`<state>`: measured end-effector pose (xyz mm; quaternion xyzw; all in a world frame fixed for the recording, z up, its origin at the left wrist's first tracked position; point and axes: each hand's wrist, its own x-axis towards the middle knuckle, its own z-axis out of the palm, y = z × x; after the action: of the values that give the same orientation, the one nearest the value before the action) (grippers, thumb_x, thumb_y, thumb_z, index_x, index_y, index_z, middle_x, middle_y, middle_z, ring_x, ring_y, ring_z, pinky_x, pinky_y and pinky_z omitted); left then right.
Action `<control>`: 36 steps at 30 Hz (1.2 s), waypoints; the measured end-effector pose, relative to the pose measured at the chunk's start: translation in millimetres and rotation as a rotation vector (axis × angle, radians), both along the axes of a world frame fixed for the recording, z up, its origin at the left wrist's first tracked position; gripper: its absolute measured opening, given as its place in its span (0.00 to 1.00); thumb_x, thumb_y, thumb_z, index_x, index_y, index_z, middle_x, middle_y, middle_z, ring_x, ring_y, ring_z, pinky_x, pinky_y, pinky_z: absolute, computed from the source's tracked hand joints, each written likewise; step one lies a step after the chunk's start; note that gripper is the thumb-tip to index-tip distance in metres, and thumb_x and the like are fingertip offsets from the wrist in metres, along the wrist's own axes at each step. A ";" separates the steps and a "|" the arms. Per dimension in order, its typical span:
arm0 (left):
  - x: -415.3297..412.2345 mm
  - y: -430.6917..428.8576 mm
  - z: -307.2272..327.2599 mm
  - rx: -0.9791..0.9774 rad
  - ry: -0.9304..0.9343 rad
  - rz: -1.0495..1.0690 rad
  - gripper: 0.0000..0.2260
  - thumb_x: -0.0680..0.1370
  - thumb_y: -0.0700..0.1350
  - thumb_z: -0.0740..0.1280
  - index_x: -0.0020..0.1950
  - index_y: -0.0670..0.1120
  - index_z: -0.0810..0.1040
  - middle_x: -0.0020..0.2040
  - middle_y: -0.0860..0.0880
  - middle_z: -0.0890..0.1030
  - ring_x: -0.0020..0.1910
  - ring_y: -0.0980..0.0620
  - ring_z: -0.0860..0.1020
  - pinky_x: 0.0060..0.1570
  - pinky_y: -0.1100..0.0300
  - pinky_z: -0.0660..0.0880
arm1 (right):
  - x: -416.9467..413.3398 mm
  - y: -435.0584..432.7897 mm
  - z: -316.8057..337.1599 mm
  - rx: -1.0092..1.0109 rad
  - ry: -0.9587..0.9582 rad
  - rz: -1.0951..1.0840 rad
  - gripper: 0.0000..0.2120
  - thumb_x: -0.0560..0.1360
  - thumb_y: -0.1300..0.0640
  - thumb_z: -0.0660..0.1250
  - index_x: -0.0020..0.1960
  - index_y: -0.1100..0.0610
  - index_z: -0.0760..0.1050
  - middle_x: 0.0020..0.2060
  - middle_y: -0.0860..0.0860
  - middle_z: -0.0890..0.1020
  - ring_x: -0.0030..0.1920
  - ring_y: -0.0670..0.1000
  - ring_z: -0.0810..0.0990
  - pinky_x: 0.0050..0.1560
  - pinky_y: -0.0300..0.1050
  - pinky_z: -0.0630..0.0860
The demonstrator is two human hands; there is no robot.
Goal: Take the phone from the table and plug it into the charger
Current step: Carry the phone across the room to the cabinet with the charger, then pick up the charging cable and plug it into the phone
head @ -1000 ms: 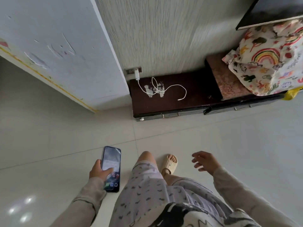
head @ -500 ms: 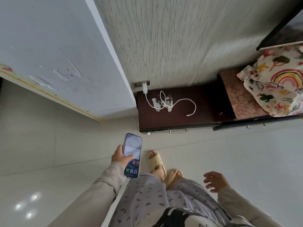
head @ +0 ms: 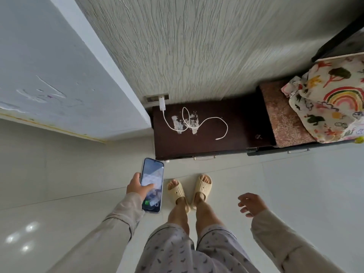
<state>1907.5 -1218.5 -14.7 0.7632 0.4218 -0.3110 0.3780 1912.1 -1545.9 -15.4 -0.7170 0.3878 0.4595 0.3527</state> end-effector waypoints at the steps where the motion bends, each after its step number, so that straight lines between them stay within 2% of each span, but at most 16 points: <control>1: 3.0 0.0 -8.2 0.002 0.007 0.021 0.19 0.72 0.39 0.70 0.59 0.35 0.70 0.63 0.36 0.77 0.61 0.37 0.75 0.61 0.48 0.71 | 11.7 -1.5 -7.6 -0.003 0.002 0.026 0.11 0.78 0.65 0.56 0.38 0.56 0.70 0.30 0.52 0.73 0.26 0.49 0.70 0.25 0.34 0.63; 3: 4.2 0.9 -14.7 0.006 0.008 0.066 0.12 0.72 0.38 0.70 0.51 0.38 0.70 0.61 0.35 0.78 0.59 0.36 0.76 0.60 0.47 0.71 | 30.0 -0.6 -14.9 -0.014 0.009 0.080 0.12 0.77 0.65 0.57 0.37 0.56 0.70 0.30 0.52 0.73 0.26 0.49 0.71 0.24 0.34 0.63; 5: 10.6 -4.6 -27.3 0.003 0.017 0.108 0.11 0.71 0.37 0.70 0.44 0.41 0.67 0.59 0.33 0.78 0.57 0.35 0.77 0.59 0.46 0.72 | 55.4 -3.7 -26.6 -0.038 0.013 0.080 0.15 0.77 0.66 0.57 0.33 0.57 0.69 0.29 0.53 0.72 0.21 0.49 0.72 0.20 0.32 0.63; 7: 18.7 -12.6 -42.5 -0.007 0.021 0.153 0.11 0.71 0.36 0.70 0.44 0.41 0.67 0.58 0.33 0.78 0.56 0.35 0.77 0.59 0.45 0.73 | 81.8 -6.8 -45.1 -0.063 -0.002 0.100 0.14 0.76 0.67 0.57 0.33 0.58 0.70 0.29 0.54 0.72 0.18 0.48 0.72 0.18 0.31 0.62; 10: 30.7 -26.1 -65.8 -0.036 0.013 0.205 0.11 0.72 0.36 0.70 0.46 0.39 0.68 0.58 0.33 0.78 0.56 0.36 0.77 0.59 0.45 0.73 | 115.7 -2.7 -75.9 -0.050 -0.051 0.163 0.12 0.76 0.67 0.57 0.36 0.58 0.72 0.29 0.53 0.73 0.24 0.49 0.72 0.24 0.36 0.65; 12: 39.5 -35.1 -85.1 -0.065 0.000 0.246 0.10 0.71 0.35 0.70 0.44 0.41 0.69 0.58 0.33 0.78 0.56 0.36 0.77 0.56 0.49 0.73 | 132.0 -0.1 -101.1 -0.027 -0.056 0.120 0.14 0.76 0.68 0.57 0.34 0.58 0.71 0.29 0.55 0.72 0.19 0.48 0.73 0.19 0.32 0.65; 14: 48.1 -43.8 -101.5 -0.088 -0.017 0.286 0.09 0.72 0.35 0.69 0.45 0.41 0.69 0.58 0.33 0.78 0.54 0.38 0.77 0.50 0.53 0.72 | 145.0 4.1 -124.9 -0.027 -0.080 0.163 0.12 0.76 0.69 0.55 0.37 0.62 0.72 0.30 0.57 0.72 0.20 0.49 0.73 0.15 0.29 0.62; 16: 56.3 -50.2 -122.6 -0.118 -0.039 0.328 0.11 0.72 0.36 0.69 0.48 0.40 0.69 0.57 0.34 0.78 0.50 0.41 0.77 0.48 0.55 0.72 | 157.0 9.8 -154.8 -0.018 -0.120 0.204 0.13 0.77 0.69 0.53 0.38 0.64 0.73 0.34 0.60 0.74 0.24 0.52 0.75 0.22 0.31 0.69; 18: 64.3 -55.1 -146.6 -0.165 -0.057 0.366 0.11 0.72 0.36 0.69 0.49 0.41 0.69 0.54 0.37 0.78 0.46 0.44 0.77 0.42 0.56 0.74 | 167.0 12.7 -193.2 -0.072 -0.149 0.245 0.12 0.76 0.68 0.56 0.47 0.66 0.78 0.43 0.64 0.78 0.39 0.57 0.80 0.42 0.42 0.77; 20: 70.8 -58.2 -167.8 -0.202 -0.067 0.391 0.09 0.72 0.37 0.69 0.48 0.43 0.69 0.50 0.42 0.78 0.39 0.48 0.78 0.34 0.62 0.73 | 177.8 15.3 -220.9 -0.191 -0.188 0.433 0.13 0.75 0.67 0.57 0.55 0.65 0.78 0.53 0.62 0.81 0.54 0.60 0.80 0.54 0.48 0.75; 22: 76.5 -59.6 -191.6 -0.210 -0.074 0.395 0.09 0.73 0.38 0.69 0.42 0.48 0.70 0.48 0.45 0.77 0.37 0.52 0.77 0.33 0.63 0.72 | 188.6 15.2 -248.1 -0.235 -0.250 0.523 0.16 0.74 0.66 0.59 0.60 0.62 0.75 0.57 0.61 0.80 0.59 0.60 0.77 0.57 0.47 0.73; 25: 83.8 -57.7 -220.8 -0.216 -0.085 0.433 0.12 0.72 0.37 0.69 0.38 0.51 0.70 0.43 0.47 0.79 0.38 0.49 0.79 0.32 0.62 0.74 | 200.0 13.4 -287.1 -0.291 -0.400 0.656 0.22 0.72 0.66 0.62 0.66 0.61 0.69 0.59 0.62 0.77 0.59 0.63 0.75 0.56 0.52 0.73; 27: 87.6 -56.1 -236.8 -0.219 -0.081 0.445 0.12 0.72 0.37 0.70 0.38 0.52 0.70 0.40 0.51 0.79 0.36 0.53 0.79 0.28 0.65 0.74 | 204.8 13.9 -310.1 -0.340 -0.423 0.780 0.22 0.73 0.67 0.61 0.67 0.59 0.67 0.62 0.61 0.73 0.59 0.64 0.75 0.54 0.55 0.74; 29: 90.7 -53.8 -247.7 -0.214 -0.085 0.466 0.11 0.72 0.37 0.70 0.39 0.52 0.71 0.40 0.50 0.79 0.36 0.53 0.79 0.30 0.63 0.73 | 208.0 16.0 -327.7 -0.430 -0.440 0.889 0.20 0.74 0.68 0.58 0.66 0.59 0.68 0.62 0.61 0.72 0.58 0.64 0.75 0.54 0.56 0.73; 32: 94.8 -50.5 -256.8 -0.209 -0.083 0.546 0.08 0.72 0.37 0.69 0.43 0.47 0.73 0.46 0.45 0.80 0.40 0.47 0.79 0.35 0.60 0.74 | 213.9 17.1 -346.9 -0.569 -0.493 1.068 0.16 0.73 0.71 0.56 0.60 0.65 0.72 0.58 0.63 0.75 0.57 0.64 0.74 0.57 0.57 0.70; 36: 101.5 -49.7 -249.2 -0.256 -0.067 0.667 0.07 0.72 0.38 0.69 0.44 0.47 0.74 0.49 0.43 0.80 0.36 0.49 0.79 0.34 0.59 0.75 | 217.3 13.8 -343.8 -0.583 -0.513 1.224 0.13 0.72 0.71 0.58 0.55 0.67 0.75 0.54 0.63 0.78 0.58 0.63 0.72 0.59 0.56 0.66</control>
<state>2009.0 -1268.2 -263.8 0.5399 0.5925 -0.1957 0.5650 2129.5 -1532.2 -359.2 -0.9557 -0.0712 0.2697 -0.0934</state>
